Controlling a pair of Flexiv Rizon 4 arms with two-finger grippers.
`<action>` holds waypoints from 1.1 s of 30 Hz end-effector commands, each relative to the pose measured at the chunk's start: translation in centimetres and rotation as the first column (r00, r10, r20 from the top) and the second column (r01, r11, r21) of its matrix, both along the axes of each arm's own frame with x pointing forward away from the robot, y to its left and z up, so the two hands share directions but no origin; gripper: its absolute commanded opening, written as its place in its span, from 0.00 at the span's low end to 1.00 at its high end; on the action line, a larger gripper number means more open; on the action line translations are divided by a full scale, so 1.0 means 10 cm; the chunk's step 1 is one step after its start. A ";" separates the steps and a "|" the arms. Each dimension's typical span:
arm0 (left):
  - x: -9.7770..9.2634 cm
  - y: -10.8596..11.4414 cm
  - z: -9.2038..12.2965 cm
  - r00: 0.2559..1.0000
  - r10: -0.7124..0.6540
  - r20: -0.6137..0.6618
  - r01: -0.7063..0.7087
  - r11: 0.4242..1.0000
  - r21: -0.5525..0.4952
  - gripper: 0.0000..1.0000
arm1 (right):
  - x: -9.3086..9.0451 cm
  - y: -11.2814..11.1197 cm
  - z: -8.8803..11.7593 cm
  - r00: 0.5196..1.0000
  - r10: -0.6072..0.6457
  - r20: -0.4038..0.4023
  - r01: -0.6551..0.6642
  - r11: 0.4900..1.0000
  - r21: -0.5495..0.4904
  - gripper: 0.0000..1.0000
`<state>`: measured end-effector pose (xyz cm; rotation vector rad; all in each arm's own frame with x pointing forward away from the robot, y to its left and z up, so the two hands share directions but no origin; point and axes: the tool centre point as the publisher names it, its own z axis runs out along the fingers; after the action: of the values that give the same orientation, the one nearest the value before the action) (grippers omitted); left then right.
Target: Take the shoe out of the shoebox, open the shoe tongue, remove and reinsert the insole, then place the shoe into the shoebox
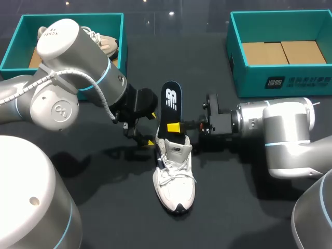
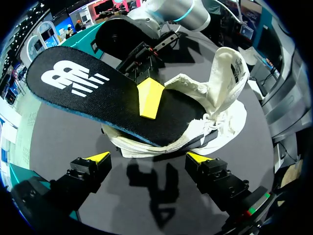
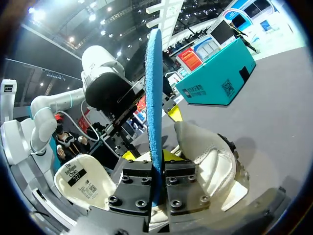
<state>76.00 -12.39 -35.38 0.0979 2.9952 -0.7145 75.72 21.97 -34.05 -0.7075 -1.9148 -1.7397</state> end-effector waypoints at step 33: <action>0.00 -0.01 -0.01 1.000 0.000 0.000 0.000 1.000 0.002 1.00 | -0.02 0.14 0.27 0.992 0.074 0.098 -0.066 0.994 -0.083 0.33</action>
<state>76.00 -12.38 -35.38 0.0979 2.9952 -0.7145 75.14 23.52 -31.86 -0.5897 -2.0505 -1.7163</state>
